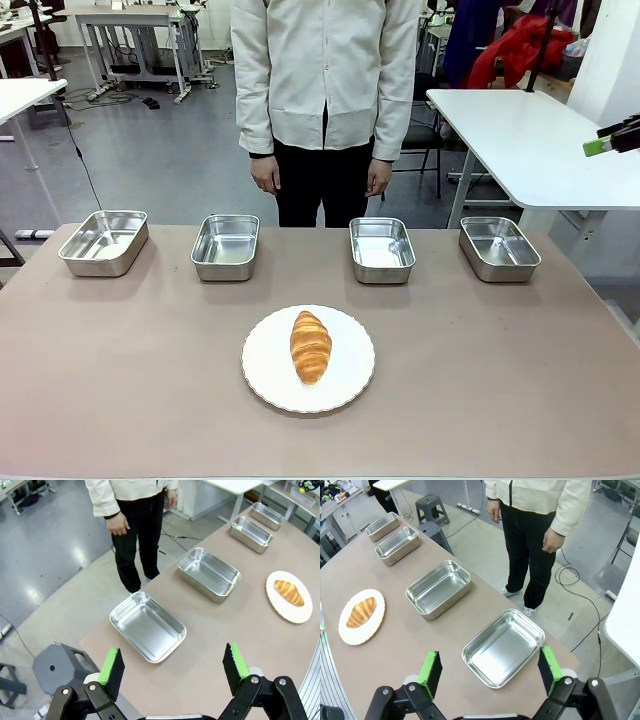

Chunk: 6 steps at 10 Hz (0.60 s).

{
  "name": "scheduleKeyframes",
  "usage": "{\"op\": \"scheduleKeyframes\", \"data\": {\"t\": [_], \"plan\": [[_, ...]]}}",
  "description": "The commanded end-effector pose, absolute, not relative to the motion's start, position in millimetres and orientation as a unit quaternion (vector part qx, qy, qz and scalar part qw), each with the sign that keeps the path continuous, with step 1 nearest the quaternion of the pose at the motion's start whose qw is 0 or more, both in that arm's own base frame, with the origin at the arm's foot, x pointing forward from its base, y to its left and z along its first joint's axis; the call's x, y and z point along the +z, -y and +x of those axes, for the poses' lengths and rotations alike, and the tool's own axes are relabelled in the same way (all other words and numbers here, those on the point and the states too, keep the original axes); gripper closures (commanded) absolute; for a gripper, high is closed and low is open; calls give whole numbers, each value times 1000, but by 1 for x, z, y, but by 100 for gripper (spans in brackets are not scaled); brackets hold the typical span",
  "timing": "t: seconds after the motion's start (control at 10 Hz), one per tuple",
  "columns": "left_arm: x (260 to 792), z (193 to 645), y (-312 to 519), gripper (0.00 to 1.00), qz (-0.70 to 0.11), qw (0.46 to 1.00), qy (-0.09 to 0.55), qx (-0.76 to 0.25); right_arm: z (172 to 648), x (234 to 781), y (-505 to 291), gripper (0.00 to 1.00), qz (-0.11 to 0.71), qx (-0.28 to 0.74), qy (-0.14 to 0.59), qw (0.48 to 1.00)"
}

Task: Place the bread in the container.
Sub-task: Place the Butter Roll into the Airtight Container indicated by the human.

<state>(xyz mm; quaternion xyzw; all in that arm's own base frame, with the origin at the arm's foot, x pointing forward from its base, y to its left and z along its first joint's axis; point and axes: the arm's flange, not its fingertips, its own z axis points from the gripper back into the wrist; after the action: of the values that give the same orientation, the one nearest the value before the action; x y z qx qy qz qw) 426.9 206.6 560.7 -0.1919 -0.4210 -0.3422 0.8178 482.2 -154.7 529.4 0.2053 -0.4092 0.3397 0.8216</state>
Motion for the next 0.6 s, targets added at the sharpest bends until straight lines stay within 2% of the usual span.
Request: {"op": "scheduleKeyframes", "data": {"t": [0.0, 0.5], "plan": [[562, 426, -208, 0, -192, 817, 423, -342, 482, 530, 154, 0, 208, 340, 409, 821], [562, 426, -208, 0, -192, 817, 423, -342, 482, 530, 154, 0, 208, 340, 409, 821]]}}
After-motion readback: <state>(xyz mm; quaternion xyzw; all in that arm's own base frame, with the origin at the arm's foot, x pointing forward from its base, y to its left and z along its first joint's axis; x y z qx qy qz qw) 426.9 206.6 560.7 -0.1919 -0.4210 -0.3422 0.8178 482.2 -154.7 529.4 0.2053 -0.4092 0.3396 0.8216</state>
